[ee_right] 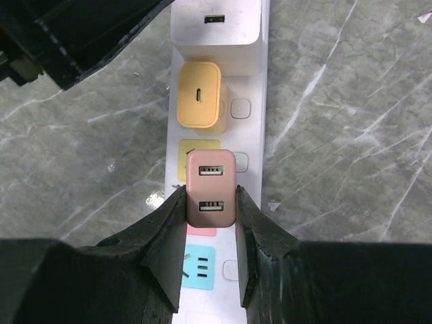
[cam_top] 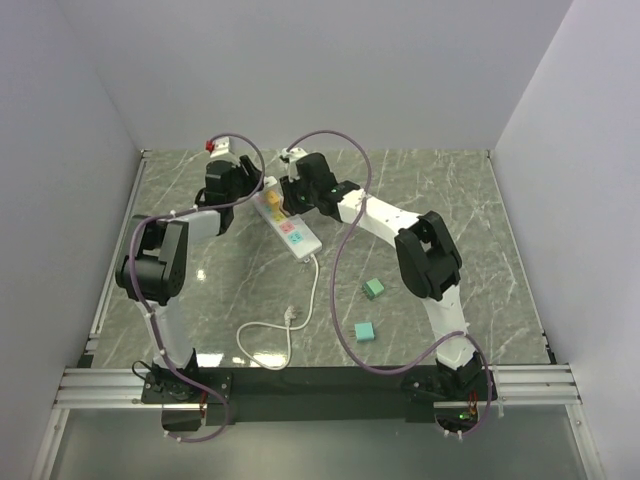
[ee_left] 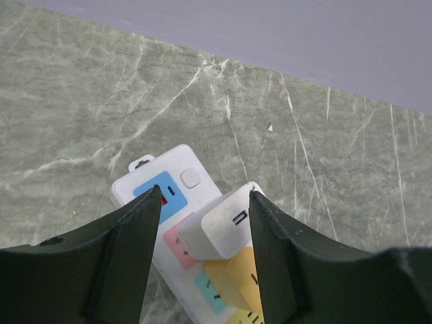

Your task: Insert the plug

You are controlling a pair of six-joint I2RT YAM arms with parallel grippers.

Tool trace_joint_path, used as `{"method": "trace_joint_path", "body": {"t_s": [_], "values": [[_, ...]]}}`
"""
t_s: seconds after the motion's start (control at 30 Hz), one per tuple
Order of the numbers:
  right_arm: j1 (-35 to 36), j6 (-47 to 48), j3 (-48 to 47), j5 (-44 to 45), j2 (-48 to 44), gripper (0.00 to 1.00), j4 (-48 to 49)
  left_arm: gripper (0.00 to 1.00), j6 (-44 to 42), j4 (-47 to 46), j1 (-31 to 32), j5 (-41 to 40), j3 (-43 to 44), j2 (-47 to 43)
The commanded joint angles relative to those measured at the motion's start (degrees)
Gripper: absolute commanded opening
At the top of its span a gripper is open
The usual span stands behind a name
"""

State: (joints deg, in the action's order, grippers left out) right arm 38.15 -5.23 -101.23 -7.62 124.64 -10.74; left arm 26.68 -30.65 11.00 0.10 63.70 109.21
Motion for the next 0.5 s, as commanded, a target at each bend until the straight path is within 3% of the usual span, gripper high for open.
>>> {"method": "trace_joint_path", "body": {"t_s": [0.0, 0.47], "values": [[0.78, -0.04, -0.46, 3.13, -0.19, 0.0, 2.56, 0.61, 0.92, -3.62, -0.37, 2.71, 3.97, 1.18], [1.57, -0.48, 1.91, 6.12, 0.96, 0.0, 7.14, 0.65, 2.33, 0.94, -0.63, 7.19, 11.0, 9.09]]}}
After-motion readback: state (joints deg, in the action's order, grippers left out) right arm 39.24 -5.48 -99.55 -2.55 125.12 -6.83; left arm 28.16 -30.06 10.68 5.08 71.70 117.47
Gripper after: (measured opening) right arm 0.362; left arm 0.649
